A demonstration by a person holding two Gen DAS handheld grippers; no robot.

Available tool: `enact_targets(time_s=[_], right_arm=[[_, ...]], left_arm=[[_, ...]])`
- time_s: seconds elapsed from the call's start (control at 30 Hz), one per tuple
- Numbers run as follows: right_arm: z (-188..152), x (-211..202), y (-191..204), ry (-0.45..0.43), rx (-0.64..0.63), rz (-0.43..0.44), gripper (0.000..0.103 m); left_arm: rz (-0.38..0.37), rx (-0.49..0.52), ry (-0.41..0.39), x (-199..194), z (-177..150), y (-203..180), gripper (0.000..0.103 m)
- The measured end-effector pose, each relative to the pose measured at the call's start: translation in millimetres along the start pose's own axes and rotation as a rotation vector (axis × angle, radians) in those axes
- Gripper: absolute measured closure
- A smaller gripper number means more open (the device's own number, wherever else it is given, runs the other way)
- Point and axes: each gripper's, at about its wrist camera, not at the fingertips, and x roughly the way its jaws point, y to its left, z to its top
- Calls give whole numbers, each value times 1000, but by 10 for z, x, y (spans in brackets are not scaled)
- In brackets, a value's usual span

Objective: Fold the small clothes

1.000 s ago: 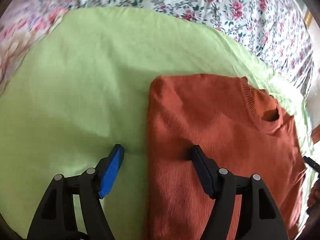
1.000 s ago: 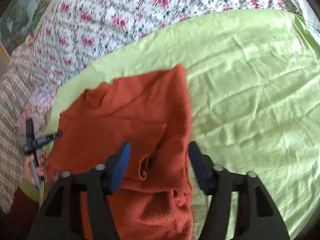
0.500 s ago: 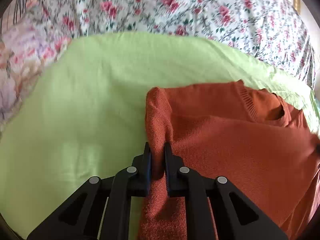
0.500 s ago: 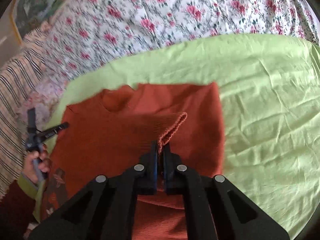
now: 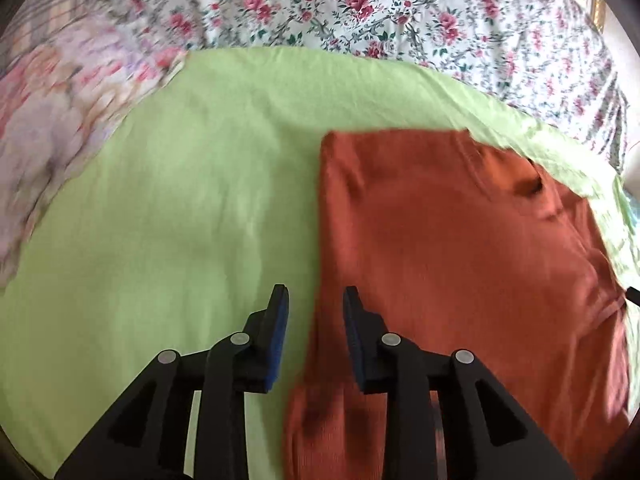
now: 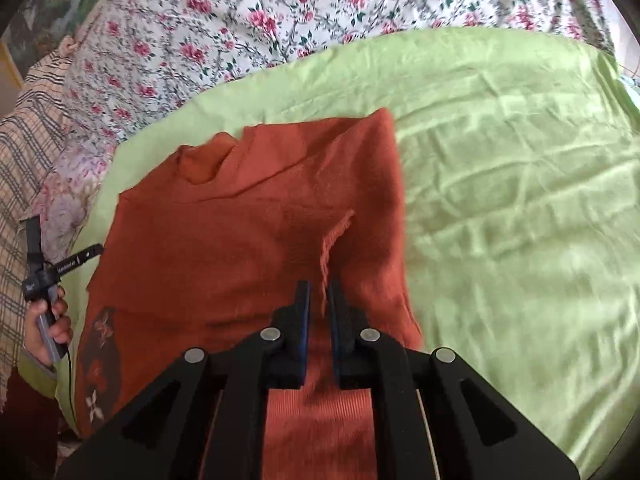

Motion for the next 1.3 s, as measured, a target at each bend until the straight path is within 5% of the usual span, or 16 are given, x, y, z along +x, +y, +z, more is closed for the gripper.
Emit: enact_targets(time_s=[0.17,0.33,0.53,0.83,0.97,1.03,1.1,1.3], right_arm=[[-333,-313,-74,22,28,32,88],[-711,-656,-148,25,62,68,69],[-1260,-1001,-190,68,82,125,69],[-1963,-982,-193,149,178,301,69],[-1988,-902,-91,137,170,352,74],[-1993,-878,-62,141,164,362,97],[-2003,-932,-69,133,160,359,97],[-1918,-1367,-293,59,129,344,98]], left_arm=[[-33,-58,6,-484,-666,94,65],[-76,-92,38,-847,-1292,80,57],[-103,-118,96,-1127,-1886,94,42],[-218,-212,120,-1384,-2494,173,40],[-204,-174,116,-1349,-2496,73,45],[-185,-140,112,-1350,-2484,43,79],[-193,-130,112,-1366,-2474,72,95],[-184,-103,74,-1569,-2475,207,100]])
